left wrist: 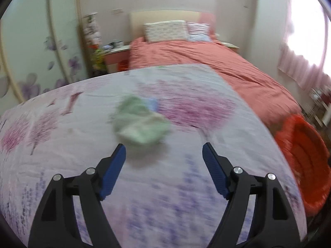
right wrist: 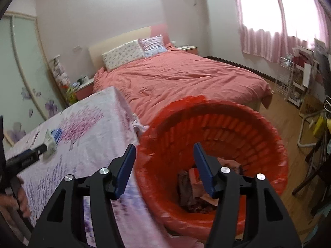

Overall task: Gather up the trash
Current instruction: 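Grasp the pale green sock on the bed with the left tool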

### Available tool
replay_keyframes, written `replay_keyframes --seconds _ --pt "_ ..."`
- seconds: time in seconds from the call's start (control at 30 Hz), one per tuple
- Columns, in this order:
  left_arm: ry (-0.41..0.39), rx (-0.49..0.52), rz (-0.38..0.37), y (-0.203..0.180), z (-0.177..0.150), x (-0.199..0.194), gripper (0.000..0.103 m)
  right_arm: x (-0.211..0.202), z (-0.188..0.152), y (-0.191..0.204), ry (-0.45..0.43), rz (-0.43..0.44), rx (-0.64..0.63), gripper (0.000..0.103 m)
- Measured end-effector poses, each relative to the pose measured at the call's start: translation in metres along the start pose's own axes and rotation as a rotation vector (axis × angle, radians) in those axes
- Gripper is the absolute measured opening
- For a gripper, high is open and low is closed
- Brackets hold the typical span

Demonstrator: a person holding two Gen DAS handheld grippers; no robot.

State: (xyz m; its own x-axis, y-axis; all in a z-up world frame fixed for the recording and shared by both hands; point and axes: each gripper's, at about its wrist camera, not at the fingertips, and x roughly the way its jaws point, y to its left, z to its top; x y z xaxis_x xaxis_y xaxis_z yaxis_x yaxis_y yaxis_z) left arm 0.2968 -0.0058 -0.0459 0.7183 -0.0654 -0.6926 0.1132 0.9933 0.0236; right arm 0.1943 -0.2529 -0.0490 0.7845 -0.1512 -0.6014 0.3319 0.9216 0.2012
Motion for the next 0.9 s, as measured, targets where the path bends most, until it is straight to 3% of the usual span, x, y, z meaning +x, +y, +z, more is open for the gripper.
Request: replay_keyframes --seconds 0.17,0.43,0.6,0.67,0.77,0.9 --pt "0.015 -0.098 0.003 0.035 0.016 0.02 0.075 0.003 -0.003 0.026 0.019 0.039 -0.048 0.059" --pt "0.062 -0.139 -0.02 0.041 0.032 0.054 0.07 0.009 -0.008 0.056 0.05 0.066 -0.12 0.059" --pt "0.099 -0.143 -0.028 0.042 0.034 0.07 0.052 0.01 -0.01 0.062 0.064 0.077 -0.138 0.059" --pt "0.094 -0.143 -0.031 0.041 0.031 0.07 0.049 0.01 -0.011 0.063 0.069 0.079 -0.142 0.059" --pt "0.084 -0.117 -0.029 0.039 0.03 0.069 0.026 0.011 -0.012 0.068 0.076 0.081 -0.143 0.059" --pt "0.072 -0.108 -0.039 0.043 0.03 0.063 0.007 0.012 -0.013 0.075 0.084 0.088 -0.144 0.059"
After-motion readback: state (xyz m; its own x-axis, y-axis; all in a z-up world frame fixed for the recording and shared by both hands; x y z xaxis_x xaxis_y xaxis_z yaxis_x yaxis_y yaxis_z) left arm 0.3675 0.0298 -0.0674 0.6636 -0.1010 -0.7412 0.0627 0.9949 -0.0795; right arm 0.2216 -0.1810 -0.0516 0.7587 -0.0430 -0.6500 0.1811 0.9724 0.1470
